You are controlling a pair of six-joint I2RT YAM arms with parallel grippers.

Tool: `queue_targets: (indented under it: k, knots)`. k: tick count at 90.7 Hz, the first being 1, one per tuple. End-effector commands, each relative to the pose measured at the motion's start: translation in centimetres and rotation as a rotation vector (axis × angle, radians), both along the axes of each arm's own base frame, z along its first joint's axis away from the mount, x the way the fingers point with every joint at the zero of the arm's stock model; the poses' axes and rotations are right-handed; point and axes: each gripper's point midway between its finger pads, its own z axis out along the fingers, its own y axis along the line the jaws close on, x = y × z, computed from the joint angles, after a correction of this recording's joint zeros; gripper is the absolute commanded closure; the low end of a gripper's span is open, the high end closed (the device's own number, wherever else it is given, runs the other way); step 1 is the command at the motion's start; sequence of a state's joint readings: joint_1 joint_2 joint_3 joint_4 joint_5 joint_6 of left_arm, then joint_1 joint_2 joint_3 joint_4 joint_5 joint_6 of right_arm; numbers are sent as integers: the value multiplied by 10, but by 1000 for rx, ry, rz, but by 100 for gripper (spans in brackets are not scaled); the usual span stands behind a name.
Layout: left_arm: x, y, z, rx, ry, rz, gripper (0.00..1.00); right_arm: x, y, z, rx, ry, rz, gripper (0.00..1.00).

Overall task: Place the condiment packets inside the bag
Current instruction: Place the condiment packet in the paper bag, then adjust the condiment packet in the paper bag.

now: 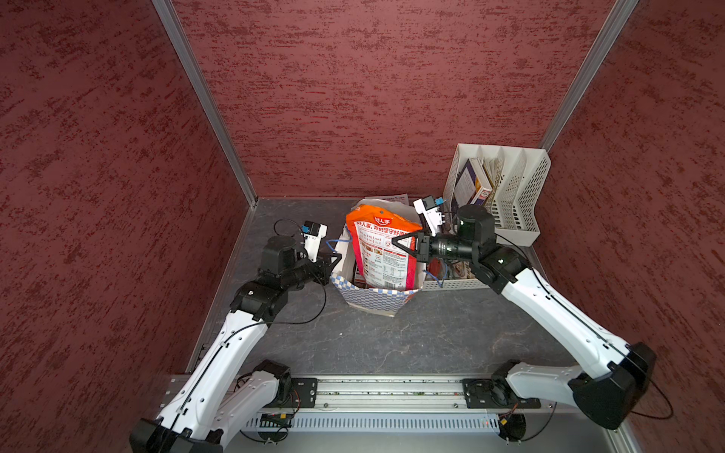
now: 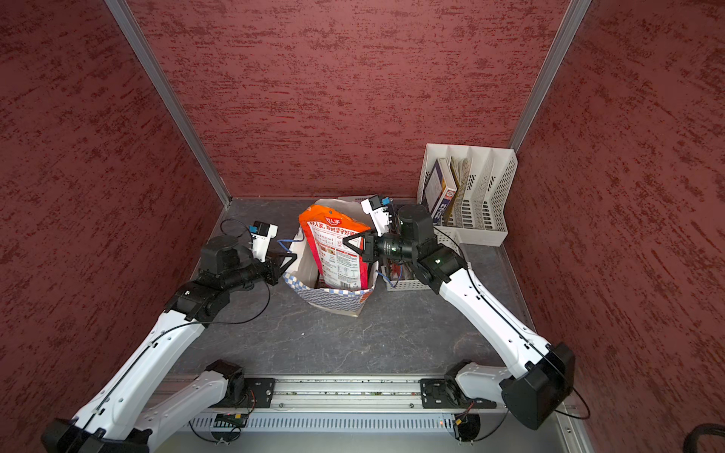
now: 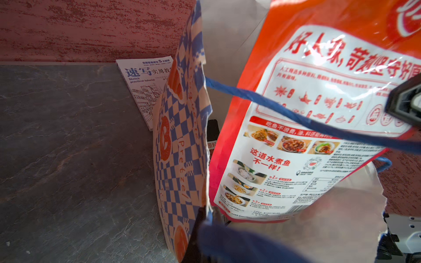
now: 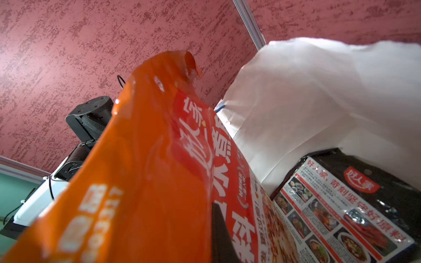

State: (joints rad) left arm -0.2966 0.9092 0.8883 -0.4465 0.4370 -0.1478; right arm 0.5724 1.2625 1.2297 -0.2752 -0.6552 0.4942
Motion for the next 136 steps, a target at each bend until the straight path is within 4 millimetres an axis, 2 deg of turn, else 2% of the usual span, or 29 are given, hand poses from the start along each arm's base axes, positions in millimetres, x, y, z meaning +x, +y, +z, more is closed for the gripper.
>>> queue_targets:
  k: [1,13,33,41,53,57,60,68,75,85,98,107,114,120,128,136]
  knots:
    - [2,-2,11,-2,-52,-22,100,-9,4,-4,26,109,18,100]
    - [3,-2,9,5,-49,-23,100,-8,10,-17,57,175,12,100]
    - [6,-3,7,2,-39,-23,100,10,12,-25,85,208,-108,100]
    - [6,-4,7,0,-34,-26,100,14,17,-45,30,265,-108,100]
    - [6,-4,8,4,-40,-30,100,19,11,-76,-56,349,-171,100]
    - [6,-5,8,8,-40,-33,100,20,7,-81,-80,355,-195,88]
    - [6,-5,8,11,-41,-35,100,21,3,-83,-100,353,-213,74]
    - [7,-6,9,11,-41,-41,100,28,-13,-81,-170,289,-290,50]
    - [8,-7,9,11,-40,-47,100,33,-28,-78,-235,237,-352,40]
    - [8,-8,8,13,-37,-54,100,43,-45,-67,-323,147,-425,35]
    - [8,-8,3,19,-38,-58,100,55,-61,-57,-395,69,-484,35]
    - [9,-9,1,18,-39,-63,100,57,-49,-51,-391,41,-418,39]
    - [9,-9,1,19,-41,-66,100,53,-37,-48,-383,22,-339,37]
    - [8,-9,1,21,-44,-69,100,43,-24,-40,-372,-22,-235,34]
    - [8,-9,0,27,-46,-71,100,19,-6,-29,-338,-93,-74,28]
    - [9,-9,-1,29,-46,-71,100,5,0,-34,-363,-97,4,25]
